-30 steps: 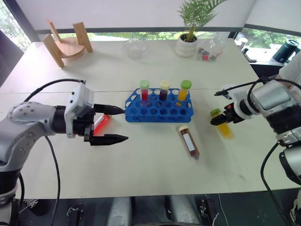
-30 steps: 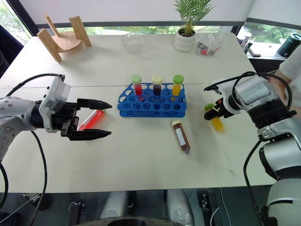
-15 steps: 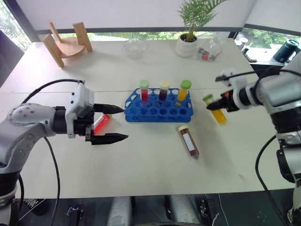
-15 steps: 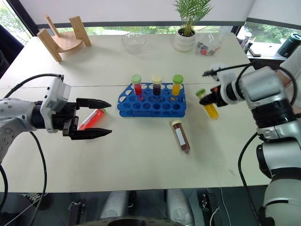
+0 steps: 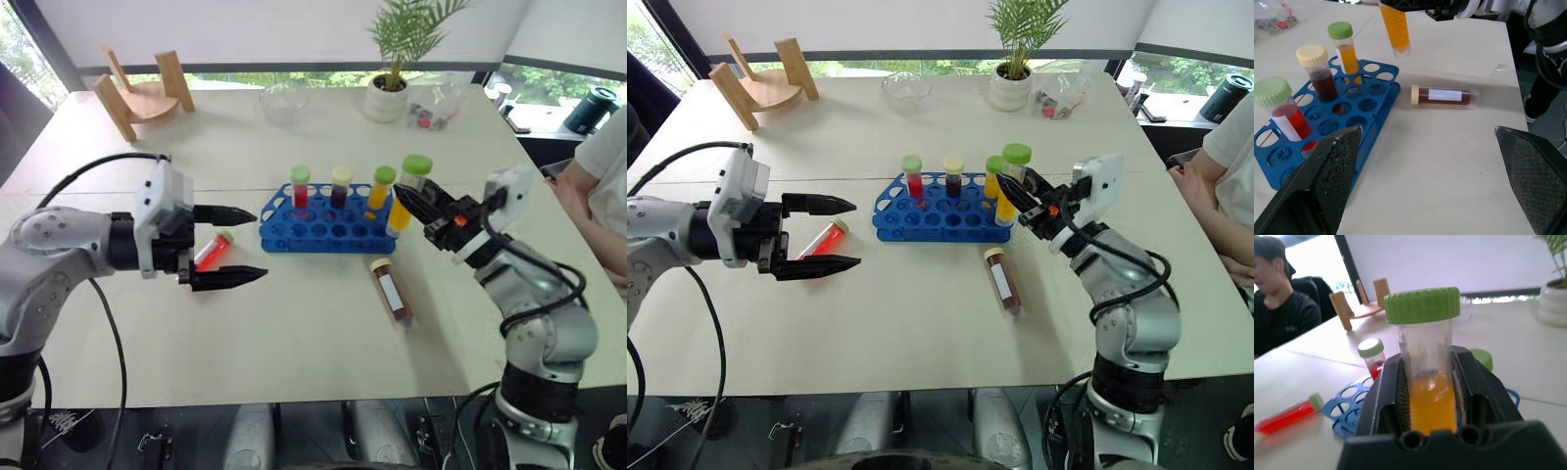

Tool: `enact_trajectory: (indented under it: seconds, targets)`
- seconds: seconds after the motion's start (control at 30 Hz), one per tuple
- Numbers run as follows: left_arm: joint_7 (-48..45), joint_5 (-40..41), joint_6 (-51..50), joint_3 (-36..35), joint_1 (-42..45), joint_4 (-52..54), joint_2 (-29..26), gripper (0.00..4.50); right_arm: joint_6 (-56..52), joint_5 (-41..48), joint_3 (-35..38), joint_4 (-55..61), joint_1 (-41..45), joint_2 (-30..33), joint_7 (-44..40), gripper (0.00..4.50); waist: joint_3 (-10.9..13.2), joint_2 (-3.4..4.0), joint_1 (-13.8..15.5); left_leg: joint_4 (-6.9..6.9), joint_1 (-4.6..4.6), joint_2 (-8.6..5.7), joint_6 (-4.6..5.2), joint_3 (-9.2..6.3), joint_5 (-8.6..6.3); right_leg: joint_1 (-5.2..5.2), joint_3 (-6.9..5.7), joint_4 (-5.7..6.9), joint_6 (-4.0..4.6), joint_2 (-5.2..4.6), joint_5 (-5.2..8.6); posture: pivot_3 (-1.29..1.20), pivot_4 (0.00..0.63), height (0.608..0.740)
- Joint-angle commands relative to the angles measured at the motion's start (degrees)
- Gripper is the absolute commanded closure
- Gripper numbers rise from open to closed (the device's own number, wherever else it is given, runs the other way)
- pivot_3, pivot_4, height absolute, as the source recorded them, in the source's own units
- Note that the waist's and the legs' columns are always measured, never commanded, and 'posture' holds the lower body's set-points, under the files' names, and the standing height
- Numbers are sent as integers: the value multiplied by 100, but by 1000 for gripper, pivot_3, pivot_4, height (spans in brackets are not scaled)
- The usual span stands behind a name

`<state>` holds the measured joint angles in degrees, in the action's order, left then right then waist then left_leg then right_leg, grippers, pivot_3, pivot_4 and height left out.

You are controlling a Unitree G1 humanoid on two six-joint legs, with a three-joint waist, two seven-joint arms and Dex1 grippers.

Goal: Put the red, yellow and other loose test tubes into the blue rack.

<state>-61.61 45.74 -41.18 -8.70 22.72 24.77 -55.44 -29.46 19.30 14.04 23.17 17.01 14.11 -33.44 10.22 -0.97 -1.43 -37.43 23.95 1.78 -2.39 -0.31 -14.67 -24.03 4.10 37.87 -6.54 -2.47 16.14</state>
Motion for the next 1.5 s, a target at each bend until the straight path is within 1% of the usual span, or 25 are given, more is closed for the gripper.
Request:
enact_trajectory:
  seconds: [0.03, 0.23, 0.43, 0.5, 0.57, 0.87, 1.13, 1.5]
  targets:
    - [21, 110, -38, -154, 103, 72, -30, 0, 1089, -291, -351, -331, -47, -156, 101, 3726, 0, 0, -16, 1, -3, 1, 0, 0, 0, 1, 1, 3, 1, 2, 1, 0, 150, 740]
    - [88, 117, -87, -171, 88, 190, -49, 0, 2433, -704, -812, -1260, -169, -406, 308, 3726, 0, 0, -108, 1, -8, 3, -2, -3, 1, 3, 3, 9, 2, 4, 1, 0, 150, 740]
    - [160, 180, -135, -174, 105, 256, -53, 0, 2906, -728, -948, -1669, -150, -354, 346, 3726, 1, 1, -111, 3, -25, 3, -4, -4, 3, 19, 3, 9, 2, 4, 1, 0, 150, 740]
    - [198, 195, -143, -165, 104, 276, -42, 0, 2999, -737, -979, -1788, -133, -343, 361, 3726, 1, 0, -111, 11, -55, 3, -4, -4, 2, 48, 3, 4, 5, 4, 3, 0, 150, 740]
    - [234, 222, -156, -163, 102, 296, -37, 0, 3075, -755, -1019, -1882, -116, -332, 365, 3726, 1, 0, -112, 13, -66, 3, -4, -4, 2, 60, 3, 4, 7, 4, 5, 0, 150, 740]
    - [312, 290, -218, -148, 116, 344, -8, 0, 3278, -784, -1135, -2319, 103, -307, 407, 3726, 0, 0, -112, 13, -70, 3, -4, -7, 2, 64, 3, 5, 7, 5, 5, 0, 150, 740]
    - [362, 327, -219, -121, 113, 351, 14, 0, 3371, -801, -1144, -2481, 55, -250, 417, 3726, 0, 0, -112, 13, -71, 3, -4, -7, 2, 65, 3, 6, 7, 5, 5, 0, 150, 740]
    - [369, 281, -185, -67, 131, 323, 72, 0, 3168, -667, -1083, -2067, -144, -81, 492, 3726, 0, 0, -105, 13, -72, 2, -4, -7, 2, 68, 3, 4, 7, 4, 5, 0, 150, 740]
